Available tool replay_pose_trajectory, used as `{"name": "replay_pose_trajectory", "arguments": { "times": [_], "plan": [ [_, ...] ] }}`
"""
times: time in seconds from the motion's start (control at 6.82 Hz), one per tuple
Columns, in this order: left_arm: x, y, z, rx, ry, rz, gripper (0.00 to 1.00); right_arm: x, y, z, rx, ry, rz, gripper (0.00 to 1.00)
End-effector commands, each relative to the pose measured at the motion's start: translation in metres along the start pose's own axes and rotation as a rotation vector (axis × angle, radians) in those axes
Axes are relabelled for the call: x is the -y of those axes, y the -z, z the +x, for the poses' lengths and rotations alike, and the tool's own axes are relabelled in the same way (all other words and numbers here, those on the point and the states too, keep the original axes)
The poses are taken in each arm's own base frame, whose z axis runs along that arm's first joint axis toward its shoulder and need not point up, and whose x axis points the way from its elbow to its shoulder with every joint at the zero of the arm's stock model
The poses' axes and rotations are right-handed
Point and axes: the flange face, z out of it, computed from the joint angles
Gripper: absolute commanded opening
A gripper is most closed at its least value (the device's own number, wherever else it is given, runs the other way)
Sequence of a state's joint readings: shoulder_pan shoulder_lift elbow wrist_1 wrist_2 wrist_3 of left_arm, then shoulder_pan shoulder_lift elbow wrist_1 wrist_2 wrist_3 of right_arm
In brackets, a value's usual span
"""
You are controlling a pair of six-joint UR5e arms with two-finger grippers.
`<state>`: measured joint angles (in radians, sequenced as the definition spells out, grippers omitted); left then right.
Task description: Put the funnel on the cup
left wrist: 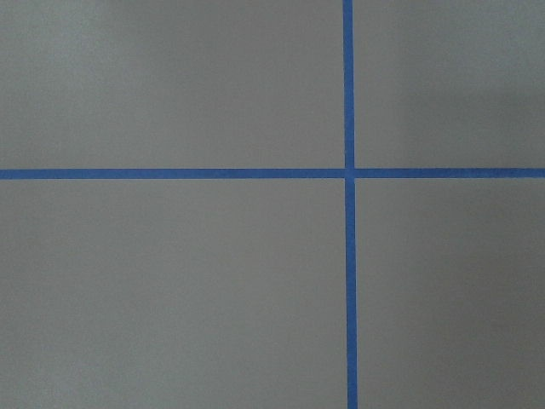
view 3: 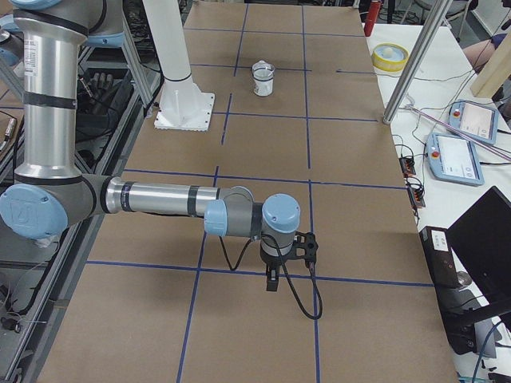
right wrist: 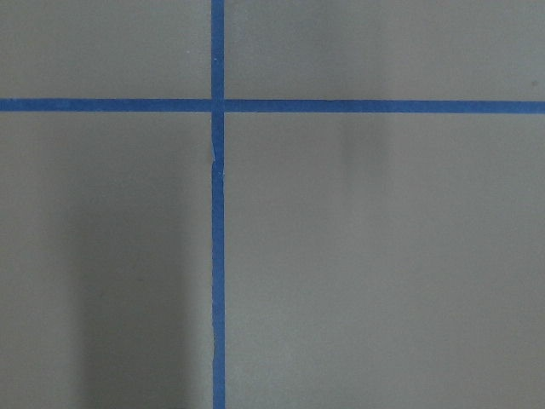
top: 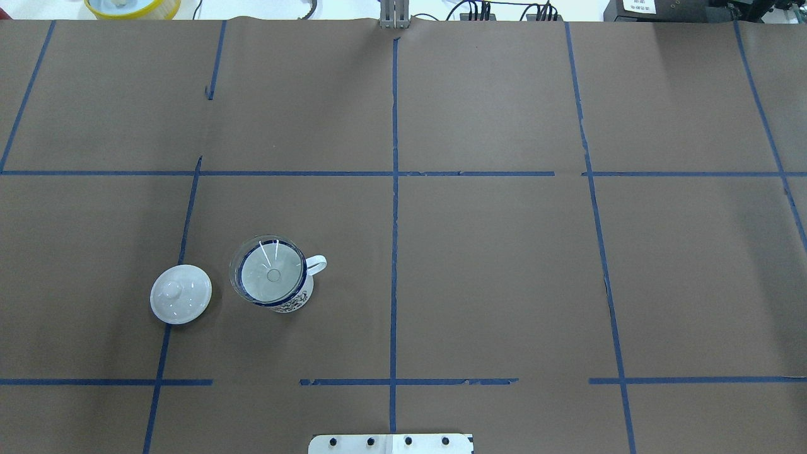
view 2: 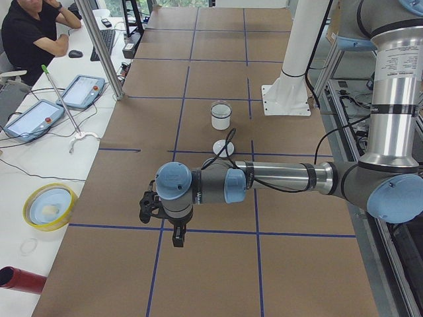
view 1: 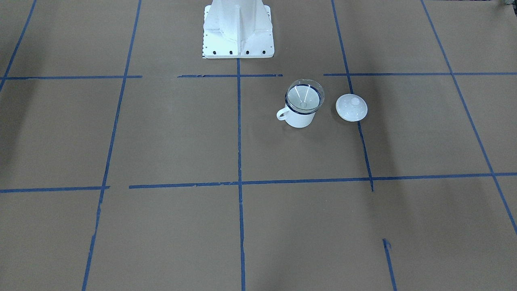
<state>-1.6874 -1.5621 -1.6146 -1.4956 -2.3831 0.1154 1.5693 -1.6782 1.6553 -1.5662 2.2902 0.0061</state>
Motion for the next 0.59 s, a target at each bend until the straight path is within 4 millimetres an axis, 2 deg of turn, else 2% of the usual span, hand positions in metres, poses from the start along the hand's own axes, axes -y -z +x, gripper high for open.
{"name": "replay_pose_trajectory", "arguments": {
  "times": [0.0,0.44],
  "plan": [
    [-0.0009,-0.0025,-0.0027,0.000,0.006,-0.005,1.00,0.0000,-0.0001,0.0001,0.000,0.000,0.000,1.00],
    [0.0046,0.0021,0.0018,0.000,-0.002,0.003,1.00,0.0001,0.0005,-0.0004,0.000,0.001,0.001,1.00]
  ]
}}
